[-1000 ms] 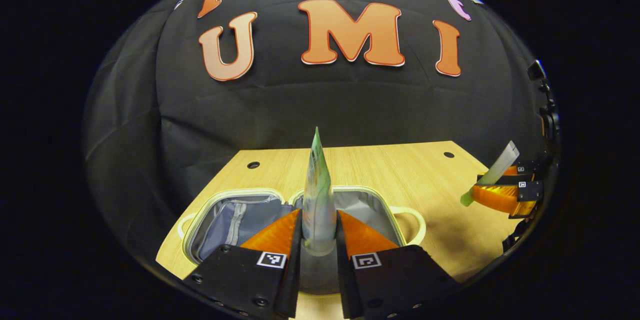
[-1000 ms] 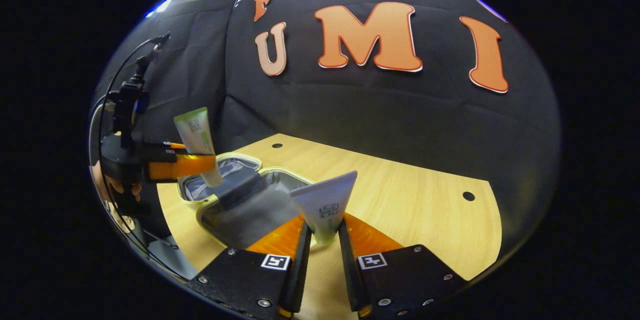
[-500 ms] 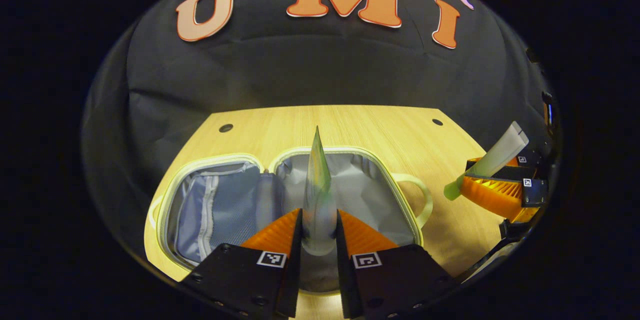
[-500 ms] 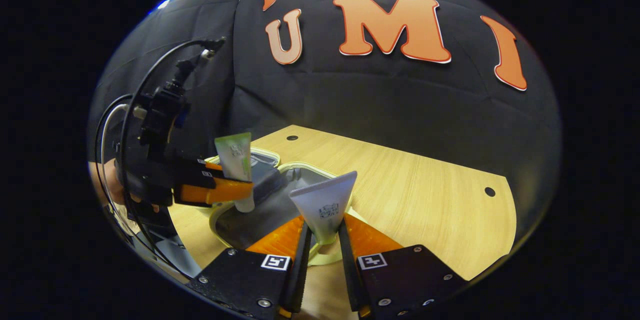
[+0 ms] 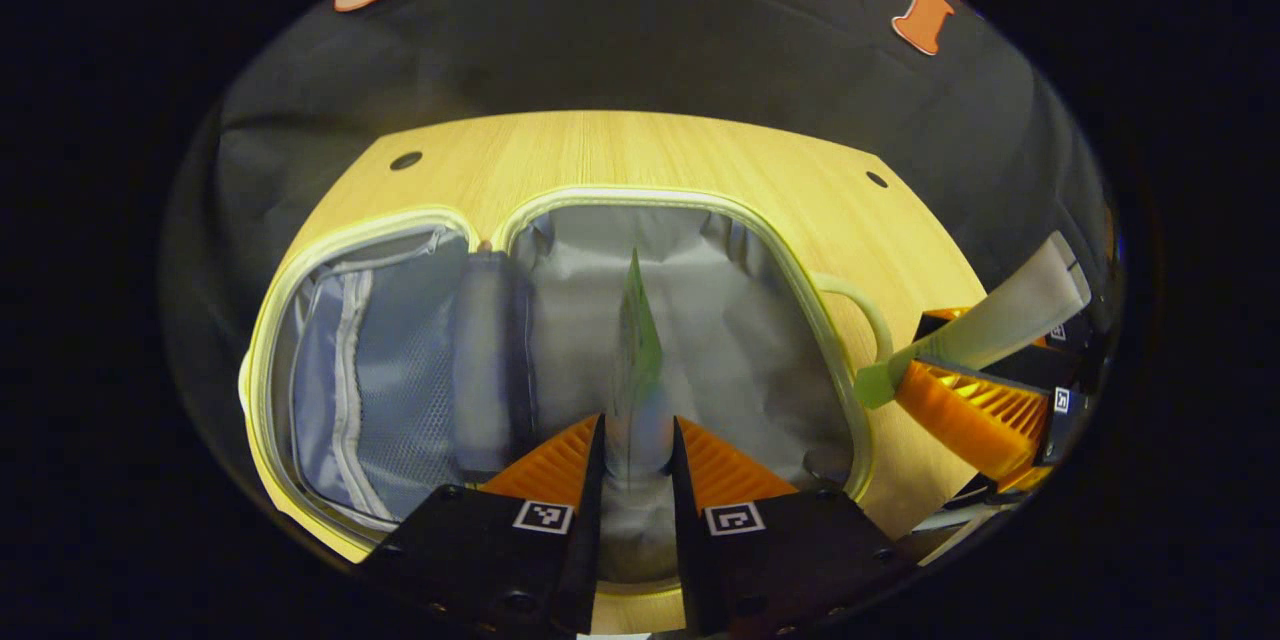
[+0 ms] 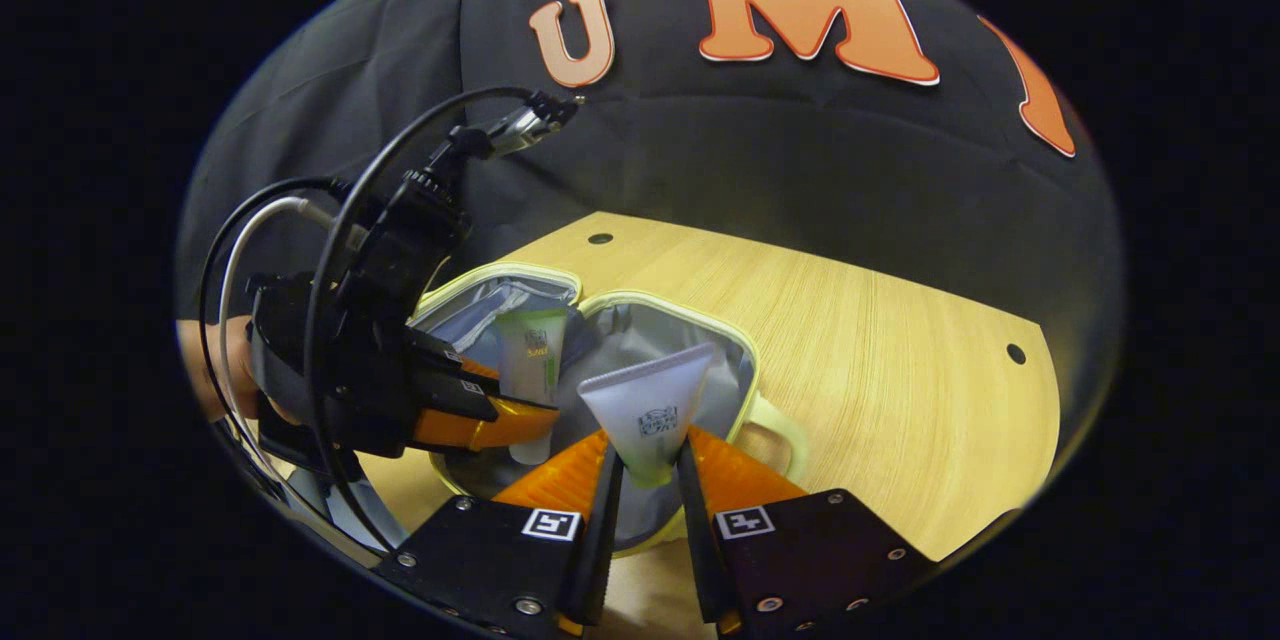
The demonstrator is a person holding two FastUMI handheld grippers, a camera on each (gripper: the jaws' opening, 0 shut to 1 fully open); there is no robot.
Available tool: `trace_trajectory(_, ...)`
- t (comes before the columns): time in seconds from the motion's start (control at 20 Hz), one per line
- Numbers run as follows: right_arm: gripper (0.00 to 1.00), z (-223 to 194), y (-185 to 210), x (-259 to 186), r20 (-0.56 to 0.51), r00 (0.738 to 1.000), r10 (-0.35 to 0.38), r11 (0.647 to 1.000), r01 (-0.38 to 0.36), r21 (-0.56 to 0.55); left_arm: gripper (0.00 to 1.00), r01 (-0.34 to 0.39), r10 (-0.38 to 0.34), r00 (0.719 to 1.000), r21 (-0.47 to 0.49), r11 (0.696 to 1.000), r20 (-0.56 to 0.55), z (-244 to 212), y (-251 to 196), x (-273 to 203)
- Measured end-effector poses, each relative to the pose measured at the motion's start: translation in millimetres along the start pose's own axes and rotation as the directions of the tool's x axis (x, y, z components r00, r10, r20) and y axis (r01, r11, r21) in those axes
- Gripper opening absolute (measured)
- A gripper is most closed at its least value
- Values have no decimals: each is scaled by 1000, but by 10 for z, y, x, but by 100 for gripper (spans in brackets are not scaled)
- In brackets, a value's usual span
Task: First open the suitcase, pack the skin care products into it, and then close the suitcase.
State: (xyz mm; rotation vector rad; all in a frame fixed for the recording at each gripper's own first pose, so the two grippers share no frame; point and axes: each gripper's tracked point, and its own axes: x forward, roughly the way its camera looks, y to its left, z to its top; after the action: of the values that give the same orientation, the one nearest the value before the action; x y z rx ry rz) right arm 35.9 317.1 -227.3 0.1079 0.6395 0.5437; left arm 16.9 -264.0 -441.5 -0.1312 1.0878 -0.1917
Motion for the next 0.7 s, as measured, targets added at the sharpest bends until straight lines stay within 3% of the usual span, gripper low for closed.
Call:
trace_trajectory(0.15,35,-69,24,125,-48,999,-5,1000,6,23,34,-7,1,994,-56,998,-105,-129,35,120)
trace_trajectory(0.3,35,-173,46,232,-96,995,0,999,4,46,34,-25,9,991,-118,993,-134,-54,108,218)
trace_trajectory(0.5,36,-288,41,379,-159,987,-4,997,15,71,37,-58,33,978,-114,992,-206,-113,204,365)
trace_trajectory(0.7,35,-400,-10,497,-205,979,13,994,10,109,37,-5,-16,990,-143,990,-141,-54,133,307)
